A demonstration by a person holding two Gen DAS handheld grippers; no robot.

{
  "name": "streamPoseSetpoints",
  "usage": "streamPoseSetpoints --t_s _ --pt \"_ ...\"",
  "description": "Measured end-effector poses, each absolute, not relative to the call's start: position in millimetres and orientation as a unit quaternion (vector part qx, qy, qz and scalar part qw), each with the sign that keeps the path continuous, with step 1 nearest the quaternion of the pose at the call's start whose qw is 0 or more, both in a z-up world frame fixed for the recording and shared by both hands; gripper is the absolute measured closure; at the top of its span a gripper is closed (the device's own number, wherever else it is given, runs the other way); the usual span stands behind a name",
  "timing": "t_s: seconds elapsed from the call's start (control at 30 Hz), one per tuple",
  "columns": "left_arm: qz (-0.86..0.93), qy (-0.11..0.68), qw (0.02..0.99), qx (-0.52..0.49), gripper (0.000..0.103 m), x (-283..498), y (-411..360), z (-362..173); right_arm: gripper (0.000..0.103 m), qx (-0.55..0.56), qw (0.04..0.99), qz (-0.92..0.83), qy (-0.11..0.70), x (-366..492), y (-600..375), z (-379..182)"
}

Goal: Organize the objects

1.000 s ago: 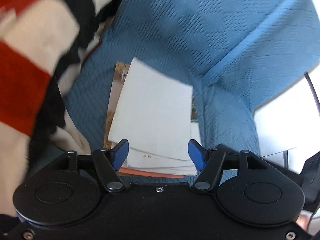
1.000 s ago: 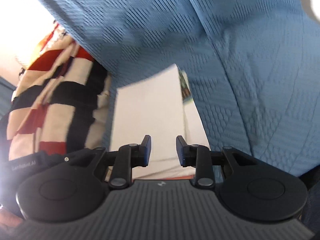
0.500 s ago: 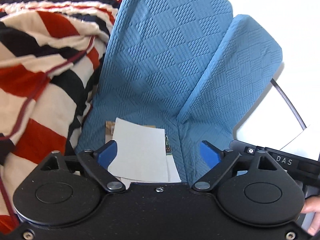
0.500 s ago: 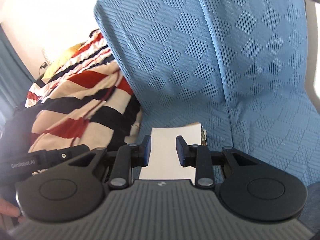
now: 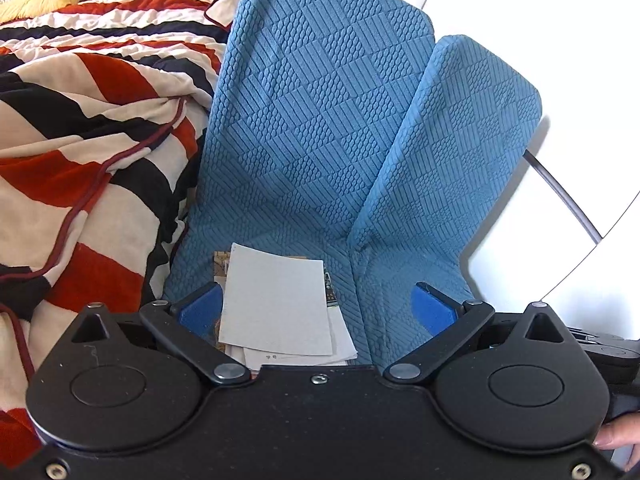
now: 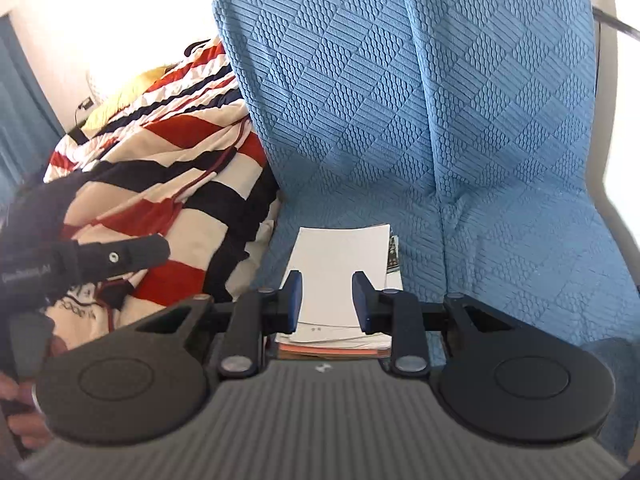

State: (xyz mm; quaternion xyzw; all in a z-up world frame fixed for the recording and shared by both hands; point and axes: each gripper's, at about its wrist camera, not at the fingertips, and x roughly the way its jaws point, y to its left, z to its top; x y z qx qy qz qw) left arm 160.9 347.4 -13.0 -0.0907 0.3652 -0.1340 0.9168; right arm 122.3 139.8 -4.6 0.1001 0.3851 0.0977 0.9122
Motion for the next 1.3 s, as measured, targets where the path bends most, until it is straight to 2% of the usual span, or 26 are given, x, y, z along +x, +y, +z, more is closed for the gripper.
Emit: streamPoseSetpoints --t_s 0.13,0.2,0.23,0.27,0.3,0.53,1.3 --pt "-0.127 0.367 0.916 -0.096 0.002 156 351 -14 0.069 0.098 0.912 0.084 0.388 122 139 -8" --pt "-0.124 0.372 0.915 -0.09 0.002 155 352 -15 0.045 0.1 0.913 0.083 0.387 120 139 -9" --pt "-0.125 0.373 0.915 -0.09 0.003 154 352 -15 0.037 0.1 0.914 0.083 0.385 119 140 -10" --pt "-0.126 0.375 0.914 -0.092 0.003 154 353 -16 0.024 0.098 0.915 0.082 0.383 118 140 -10" --pt "-0.128 0.375 0.913 -0.094 0.003 154 353 -17 0.018 0.097 0.916 0.081 0.381 118 141 -11" --pt "-0.118 0.373 0.916 -0.088 0.003 154 353 -18 0.02 0.085 0.906 0.071 0.408 124 144 -20" --pt "-0.123 0.38 0.913 -0.083 0.003 153 351 -23 0.02 0.097 0.901 0.06 0.419 121 141 -25"
